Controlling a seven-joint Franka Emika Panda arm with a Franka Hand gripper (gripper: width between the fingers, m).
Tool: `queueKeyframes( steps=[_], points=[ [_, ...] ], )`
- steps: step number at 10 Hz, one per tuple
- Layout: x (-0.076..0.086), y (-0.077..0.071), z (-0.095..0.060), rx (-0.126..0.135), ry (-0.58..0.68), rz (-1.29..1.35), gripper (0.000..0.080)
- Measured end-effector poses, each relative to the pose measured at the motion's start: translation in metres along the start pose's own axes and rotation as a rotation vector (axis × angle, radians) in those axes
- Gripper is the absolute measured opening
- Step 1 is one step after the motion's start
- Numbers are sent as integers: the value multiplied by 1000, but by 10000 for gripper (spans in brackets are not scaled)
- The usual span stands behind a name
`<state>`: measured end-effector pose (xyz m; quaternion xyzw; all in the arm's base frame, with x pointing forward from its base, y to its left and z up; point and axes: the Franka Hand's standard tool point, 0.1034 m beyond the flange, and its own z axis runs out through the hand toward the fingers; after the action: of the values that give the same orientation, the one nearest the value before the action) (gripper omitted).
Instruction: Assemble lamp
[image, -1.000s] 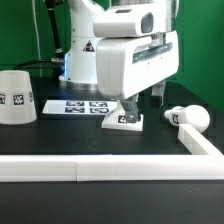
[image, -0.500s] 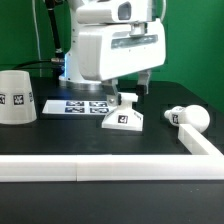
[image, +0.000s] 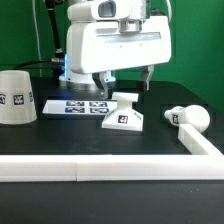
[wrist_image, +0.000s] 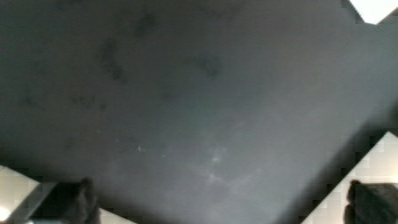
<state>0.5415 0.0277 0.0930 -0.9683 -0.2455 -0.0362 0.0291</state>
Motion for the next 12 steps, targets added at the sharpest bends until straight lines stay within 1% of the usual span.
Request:
queueKeyframes(
  steps=[1, 2, 4, 5, 8, 10, 11, 12],
  points=[
    [-1, -3, -2, -2, 1, 157, 700],
    [-11, -9, -3, -1, -9, 259, 700],
    [-32, -18, 0, 10, -34, 460, 700],
    [-37, -22, 1, 10, -42, 530, 700],
    [-35, -24, 2, 20, -41, 725, 700],
    [-37, -26, 2, 21, -43, 799, 700],
    [-47, -32, 1, 16, -47, 824, 700],
    [-59, -42, 2, 13, -55, 815, 700]
  ],
)
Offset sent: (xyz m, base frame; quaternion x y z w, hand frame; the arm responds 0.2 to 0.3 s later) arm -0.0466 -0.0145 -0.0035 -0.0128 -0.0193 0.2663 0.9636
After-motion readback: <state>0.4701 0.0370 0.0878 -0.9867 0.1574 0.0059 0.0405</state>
